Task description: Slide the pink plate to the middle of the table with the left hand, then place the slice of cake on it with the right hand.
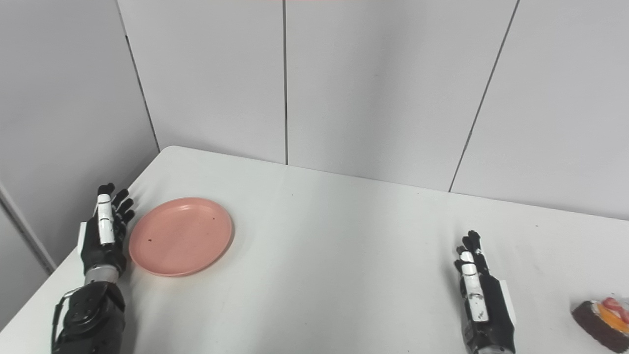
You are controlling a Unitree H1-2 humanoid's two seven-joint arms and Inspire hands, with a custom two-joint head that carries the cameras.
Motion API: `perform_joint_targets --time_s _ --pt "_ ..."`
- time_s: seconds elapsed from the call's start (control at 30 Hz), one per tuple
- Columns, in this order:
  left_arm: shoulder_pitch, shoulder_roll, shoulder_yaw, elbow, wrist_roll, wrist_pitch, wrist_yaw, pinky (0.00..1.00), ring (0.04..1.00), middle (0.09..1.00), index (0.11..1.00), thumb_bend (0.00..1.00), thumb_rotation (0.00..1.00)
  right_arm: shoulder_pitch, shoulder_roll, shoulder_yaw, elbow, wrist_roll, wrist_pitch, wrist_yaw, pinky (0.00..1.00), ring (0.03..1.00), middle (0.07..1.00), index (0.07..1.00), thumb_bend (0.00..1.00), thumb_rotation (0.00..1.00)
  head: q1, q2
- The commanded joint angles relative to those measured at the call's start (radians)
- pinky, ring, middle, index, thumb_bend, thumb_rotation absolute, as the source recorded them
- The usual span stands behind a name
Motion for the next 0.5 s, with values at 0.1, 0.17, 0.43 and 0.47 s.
perform_joint_targets --time_s 0.1,0.17,0.43,0.47 --pt "-0.016 -0.029 -0.027 -0.027 -0.065 0.053 -0.070 0.89 0.906 0.914 0.926 0.74 1.00 -0.027 -0.002 -0.006 -0.022 0.009 -0.011 0.000 1.00 0.993 1.000 1.000 0.43 0.86 -0.003 0.002" --pt "-0.015 -0.045 -0.032 -0.041 -0.074 0.050 -0.073 0.86 0.883 0.894 0.906 0.74 1.00 -0.026 -0.001 -0.004 -0.027 0.007 -0.009 0.001 1.00 0.993 1.000 1.000 0.41 0.87 -0.008 0.003" --pt "0.005 -0.097 -0.077 -0.089 -0.054 0.003 -0.096 0.78 0.797 0.812 0.823 0.71 1.00 -0.026 0.009 -0.004 -0.030 -0.004 -0.006 -0.016 1.00 0.977 0.996 1.000 0.40 0.86 -0.016 0.001" --pt "0.007 -0.104 -0.081 -0.095 -0.048 0.000 -0.095 0.77 0.790 0.803 0.809 0.70 1.00 -0.026 0.009 -0.004 -0.029 -0.004 -0.006 -0.016 1.00 0.979 0.997 1.000 0.40 0.86 -0.016 0.001"
